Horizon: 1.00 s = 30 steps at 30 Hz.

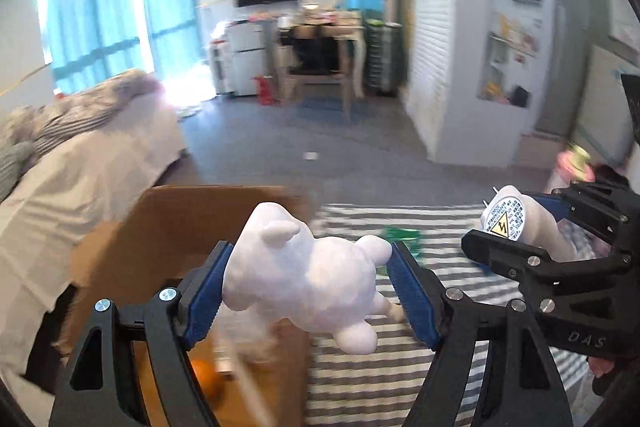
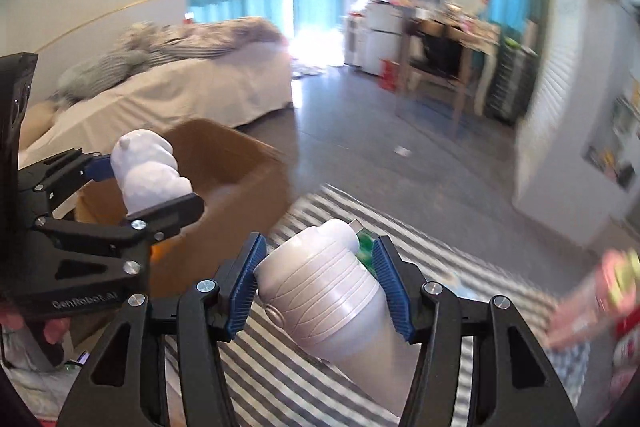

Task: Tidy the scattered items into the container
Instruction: 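Carry the plush bear and white cylinder into the cardboard box and open both grippers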

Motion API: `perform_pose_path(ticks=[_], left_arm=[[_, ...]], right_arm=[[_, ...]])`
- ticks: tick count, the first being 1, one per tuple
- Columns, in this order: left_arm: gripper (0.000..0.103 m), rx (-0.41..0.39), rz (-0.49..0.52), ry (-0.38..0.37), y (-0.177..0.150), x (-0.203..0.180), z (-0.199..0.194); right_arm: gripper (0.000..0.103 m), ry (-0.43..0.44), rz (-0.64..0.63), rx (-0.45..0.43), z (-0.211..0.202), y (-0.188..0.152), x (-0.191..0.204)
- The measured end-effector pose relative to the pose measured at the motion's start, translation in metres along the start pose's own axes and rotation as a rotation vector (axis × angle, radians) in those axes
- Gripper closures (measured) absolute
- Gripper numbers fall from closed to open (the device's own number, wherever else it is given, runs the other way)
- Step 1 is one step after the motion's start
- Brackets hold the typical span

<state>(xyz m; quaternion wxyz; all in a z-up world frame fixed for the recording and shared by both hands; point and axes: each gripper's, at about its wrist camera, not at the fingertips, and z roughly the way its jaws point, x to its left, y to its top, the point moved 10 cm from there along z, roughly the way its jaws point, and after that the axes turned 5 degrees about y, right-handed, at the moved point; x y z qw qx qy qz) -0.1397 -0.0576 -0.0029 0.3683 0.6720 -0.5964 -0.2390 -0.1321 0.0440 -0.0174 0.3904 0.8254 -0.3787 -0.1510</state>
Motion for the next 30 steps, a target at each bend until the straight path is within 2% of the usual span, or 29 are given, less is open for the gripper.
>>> perform_pose_path(ticks=[3,6,10,13,16,19,20,22,23,26,30], left_arm=[[0.024,0.010,-0.041,0.072,-0.006,0.048,0.004],[0.024,0.054,-0.088,0.117,-0.020,0.091,0.016],[0.024,0.106,-0.156,0.166,-0.038,0.140,0.031],[0.024,0.148,-0.178,0.184,-0.054,0.167,0.044],[0.024,0.192,-0.181,0.178,-0.069,0.176,0.062],[0.022,0.224,-0.189,0.159,-0.083,0.176,0.071],[0.021,0.232,-0.192,0.160,-0.084,0.177,0.073],[0.010,0.246,-0.194,0.187,-0.087,0.181,0.075],[0.002,0.245,-0.198,0.193,-0.086,0.182,0.074],[0.001,0.216,-0.225,0.164,-0.081,0.182,0.067],[0.001,0.190,-0.210,0.147,-0.073,0.173,0.055]], right_arm=[[0.048,0.054,-0.050,0.006,0.027,0.021,0.042],[0.048,0.100,-0.078,0.029,0.057,0.031,0.077],[0.048,0.139,-0.127,0.075,0.097,0.036,0.121],[0.048,0.158,-0.140,0.124,0.127,0.030,0.137],[0.047,0.154,-0.131,0.177,0.153,0.022,0.140],[0.047,0.144,-0.119,0.192,0.163,0.016,0.136],[0.044,0.133,-0.122,0.190,0.164,0.016,0.134],[0.022,0.081,-0.124,0.177,0.163,0.018,0.127],[0.021,0.054,-0.123,0.160,0.161,0.021,0.123],[0.021,0.044,-0.085,0.118,0.146,0.027,0.109],[0.021,0.008,-0.021,0.056,0.121,0.035,0.086]])
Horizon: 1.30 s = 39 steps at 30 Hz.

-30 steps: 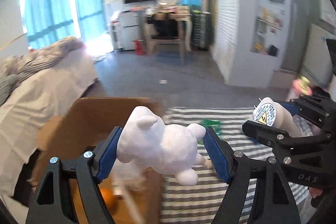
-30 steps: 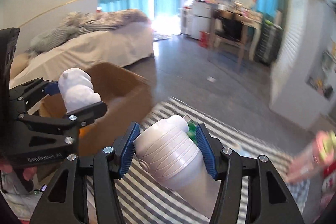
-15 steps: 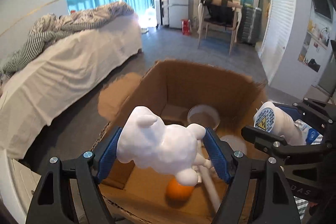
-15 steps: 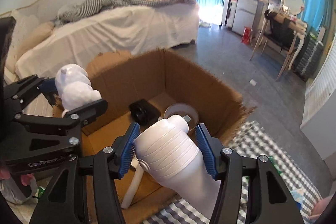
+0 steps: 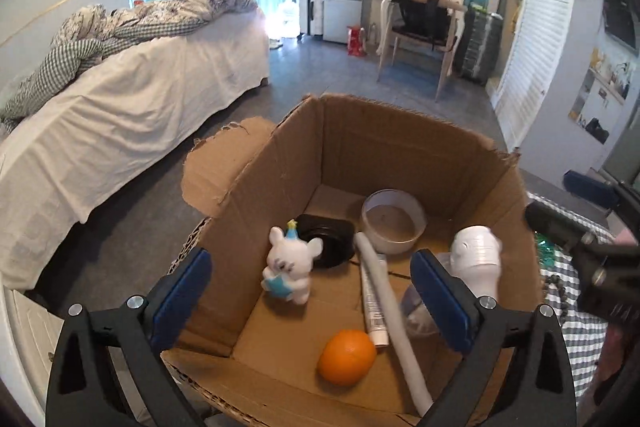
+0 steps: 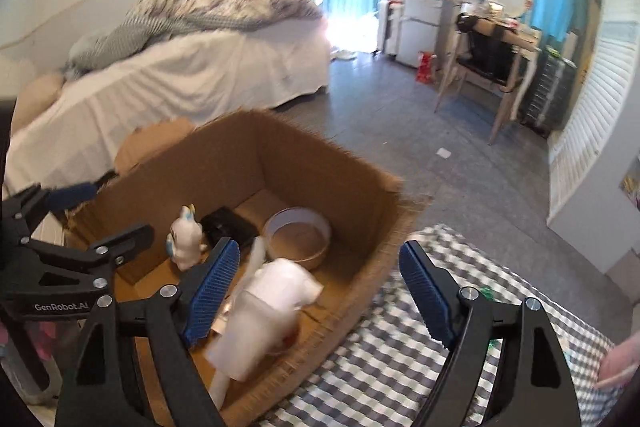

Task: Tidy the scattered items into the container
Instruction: 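Carry the plush bear and white cylinder into the cardboard box and open both grippers, then move both grippers back over the table and grasp the tissue pack with the right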

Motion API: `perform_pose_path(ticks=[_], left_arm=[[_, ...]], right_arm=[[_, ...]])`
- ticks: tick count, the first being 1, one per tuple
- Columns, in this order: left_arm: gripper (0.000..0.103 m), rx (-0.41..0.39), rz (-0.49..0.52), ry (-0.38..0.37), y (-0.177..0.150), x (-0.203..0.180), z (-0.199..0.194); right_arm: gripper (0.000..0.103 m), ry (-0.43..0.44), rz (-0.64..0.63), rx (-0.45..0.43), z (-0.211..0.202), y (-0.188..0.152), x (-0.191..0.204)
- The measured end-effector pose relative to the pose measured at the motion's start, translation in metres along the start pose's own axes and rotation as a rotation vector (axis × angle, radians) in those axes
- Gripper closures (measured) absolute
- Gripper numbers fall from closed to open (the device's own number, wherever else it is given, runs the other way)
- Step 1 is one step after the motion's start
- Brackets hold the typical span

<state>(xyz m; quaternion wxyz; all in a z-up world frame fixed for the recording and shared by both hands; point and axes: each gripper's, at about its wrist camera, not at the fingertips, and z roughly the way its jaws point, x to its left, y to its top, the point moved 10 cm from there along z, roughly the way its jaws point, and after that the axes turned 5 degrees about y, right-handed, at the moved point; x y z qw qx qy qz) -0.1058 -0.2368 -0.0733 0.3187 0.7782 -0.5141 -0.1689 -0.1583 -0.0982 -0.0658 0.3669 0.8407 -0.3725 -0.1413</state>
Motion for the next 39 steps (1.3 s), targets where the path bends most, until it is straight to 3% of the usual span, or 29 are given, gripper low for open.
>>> perform_pose_path(ticks=[4,8,13,16,25,30,33,36,39], left_arm=[[0.001,-0.027,0.035,-0.043,0.000,-0.025,-0.017],[0.001,-0.059,0.089,-0.110,0.000,-0.065,-0.035],[0.001,-0.095,0.160,-0.237,-0.004,-0.135,-0.059],[0.001,-0.088,0.193,-0.281,-0.011,-0.175,-0.064],[0.001,0.035,0.265,-0.354,-0.058,-0.275,-0.038],[0.001,0.072,0.288,-0.331,-0.077,-0.296,-0.014],[0.001,0.105,0.293,-0.337,-0.086,-0.305,-0.001],[0.001,0.138,0.300,-0.349,-0.093,-0.312,0.010],[0.001,0.158,0.310,-0.347,-0.098,-0.318,0.021]], right_arm=[[0.020,-0.133,0.038,-0.047,-0.041,-0.005,-0.047],[0.018,-0.288,0.142,-0.085,-0.094,-0.025,-0.119],[0.016,-0.402,0.275,-0.082,-0.146,-0.075,-0.195],[0.016,-0.408,0.327,-0.058,-0.153,-0.102,-0.220],[0.016,-0.336,0.272,0.062,-0.116,-0.147,-0.245],[0.016,-0.276,0.229,0.131,-0.060,-0.151,-0.251],[0.016,-0.296,0.220,0.155,-0.032,-0.157,-0.257],[0.016,-0.314,0.259,0.177,-0.015,-0.166,-0.270],[0.016,-0.276,0.309,0.179,-0.006,-0.172,-0.276]])
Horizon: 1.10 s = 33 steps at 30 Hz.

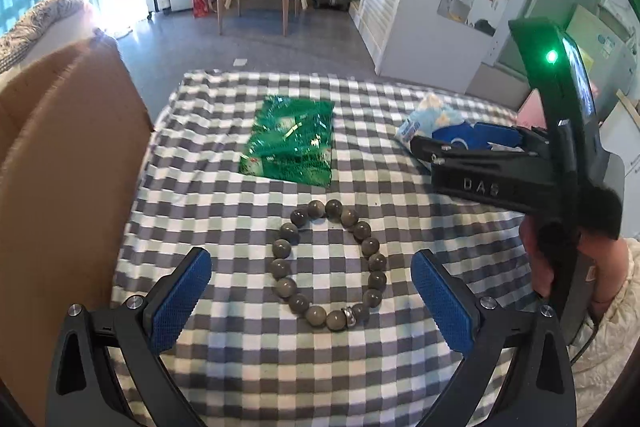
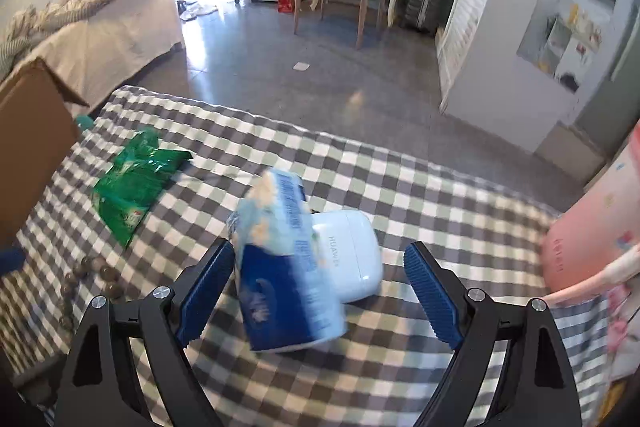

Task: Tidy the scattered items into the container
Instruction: 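Move both grippers back over the table and grasp the tissue pack with the right, then grasp the bead bracelet with the left gripper while the right holds the tissue pack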

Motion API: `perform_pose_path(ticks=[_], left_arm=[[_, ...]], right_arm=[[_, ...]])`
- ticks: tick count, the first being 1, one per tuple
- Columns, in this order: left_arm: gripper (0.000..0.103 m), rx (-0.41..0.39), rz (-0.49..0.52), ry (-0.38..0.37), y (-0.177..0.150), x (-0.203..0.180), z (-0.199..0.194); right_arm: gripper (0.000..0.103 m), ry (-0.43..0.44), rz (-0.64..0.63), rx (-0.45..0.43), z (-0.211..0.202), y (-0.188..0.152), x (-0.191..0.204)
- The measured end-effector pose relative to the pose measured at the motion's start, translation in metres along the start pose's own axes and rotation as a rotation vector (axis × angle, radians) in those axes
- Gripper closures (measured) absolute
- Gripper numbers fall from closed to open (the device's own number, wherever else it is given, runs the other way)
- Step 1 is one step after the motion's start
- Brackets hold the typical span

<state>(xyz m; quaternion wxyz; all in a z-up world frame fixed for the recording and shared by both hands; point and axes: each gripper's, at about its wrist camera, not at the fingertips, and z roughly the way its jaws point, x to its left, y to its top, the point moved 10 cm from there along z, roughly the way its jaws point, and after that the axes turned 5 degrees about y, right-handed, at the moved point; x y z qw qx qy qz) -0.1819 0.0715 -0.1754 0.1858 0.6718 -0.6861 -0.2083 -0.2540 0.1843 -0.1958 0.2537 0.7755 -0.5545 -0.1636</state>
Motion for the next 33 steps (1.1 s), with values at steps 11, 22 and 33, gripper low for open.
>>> perform_pose_path(ticks=[11,22,33], left_arm=[[0.001,0.007,0.105,-0.034,-0.003,-0.031,0.022],[0.051,0.020,0.201,-0.032,-0.010,-0.040,0.023],[0.091,0.015,0.215,-0.052,-0.014,-0.040,0.001]], right_arm=[[0.034,0.060,0.078,-0.035,0.005,0.002,-0.006],[0.051,0.149,0.152,-0.094,-0.019,0.005,-0.011],[0.062,0.156,0.171,-0.068,-0.042,-0.010,-0.016]])
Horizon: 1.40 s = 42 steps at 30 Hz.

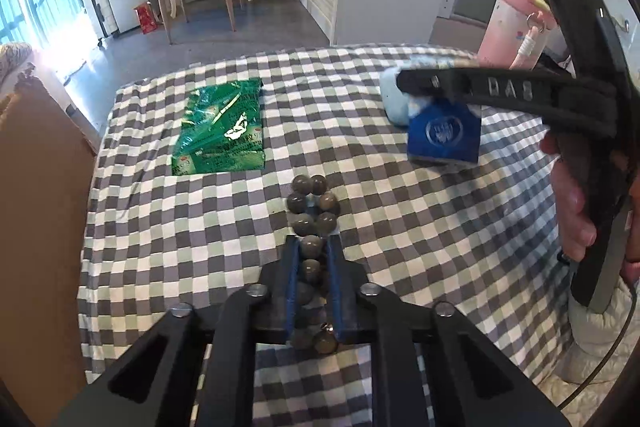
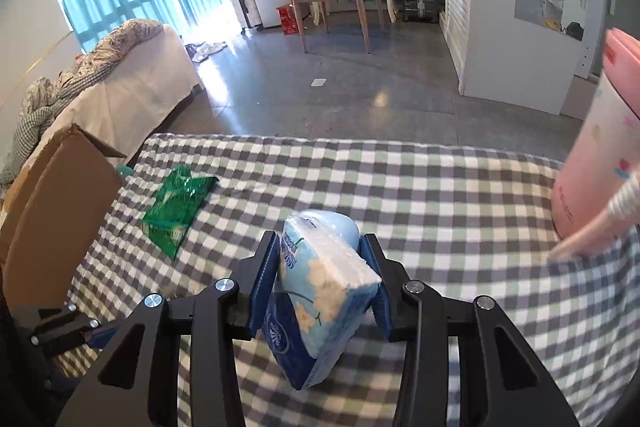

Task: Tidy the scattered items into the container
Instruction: 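Grasp the bead bracelet with the left gripper while the right holds the tissue pack, then carry the bracelet into the box and open the left gripper while the right holds tissues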

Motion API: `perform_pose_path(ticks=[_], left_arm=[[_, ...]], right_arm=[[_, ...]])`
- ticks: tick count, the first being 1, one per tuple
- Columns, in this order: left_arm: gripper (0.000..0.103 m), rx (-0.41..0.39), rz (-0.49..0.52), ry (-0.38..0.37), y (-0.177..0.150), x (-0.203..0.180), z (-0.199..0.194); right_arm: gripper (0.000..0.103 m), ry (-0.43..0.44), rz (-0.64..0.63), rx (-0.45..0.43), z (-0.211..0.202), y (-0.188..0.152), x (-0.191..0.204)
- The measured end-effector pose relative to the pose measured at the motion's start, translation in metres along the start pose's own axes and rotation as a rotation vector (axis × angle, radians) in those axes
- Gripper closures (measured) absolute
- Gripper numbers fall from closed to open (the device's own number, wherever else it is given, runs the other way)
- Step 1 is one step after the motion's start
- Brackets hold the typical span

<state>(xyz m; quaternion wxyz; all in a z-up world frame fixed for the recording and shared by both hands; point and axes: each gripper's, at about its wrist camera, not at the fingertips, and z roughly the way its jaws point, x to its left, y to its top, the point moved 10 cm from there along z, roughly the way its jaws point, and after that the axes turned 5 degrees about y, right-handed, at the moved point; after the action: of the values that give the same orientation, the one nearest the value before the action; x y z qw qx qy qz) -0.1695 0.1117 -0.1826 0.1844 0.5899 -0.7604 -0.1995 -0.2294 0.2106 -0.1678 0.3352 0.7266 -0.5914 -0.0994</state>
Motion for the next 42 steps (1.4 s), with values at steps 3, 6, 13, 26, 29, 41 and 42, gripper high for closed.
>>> perform_pose_path(ticks=[3,6,13,26,29,41,42], left_arm=[[0.091,-0.027,-0.002,0.010,0.005,0.005,-0.010],[0.091,-0.048,-0.011,0.004,0.008,0.008,-0.020],[0.088,-0.031,-0.015,-0.063,0.002,-0.003,-0.019],[0.092,0.051,-0.029,-0.081,-0.013,-0.013,0.002],[0.092,0.030,-0.039,-0.080,-0.011,-0.007,-0.009],[0.092,-0.168,-0.072,-0.050,0.023,0.020,-0.094],[0.092,-0.186,-0.072,-0.043,0.026,0.024,-0.103]], right_arm=[[0.062,0.007,0.017,0.006,-0.007,-0.009,-0.003],[0.061,0.000,0.037,0.027,-0.012,-0.021,-0.008],[0.060,0.000,0.048,0.106,-0.013,-0.059,-0.004],[0.076,0.081,0.096,0.071,-0.044,-0.076,0.005],[0.079,0.085,0.090,0.049,-0.054,-0.072,0.008],[0.080,0.132,0.032,-0.045,-0.097,-0.042,0.041],[0.080,0.133,0.020,-0.051,-0.100,-0.039,0.045]])
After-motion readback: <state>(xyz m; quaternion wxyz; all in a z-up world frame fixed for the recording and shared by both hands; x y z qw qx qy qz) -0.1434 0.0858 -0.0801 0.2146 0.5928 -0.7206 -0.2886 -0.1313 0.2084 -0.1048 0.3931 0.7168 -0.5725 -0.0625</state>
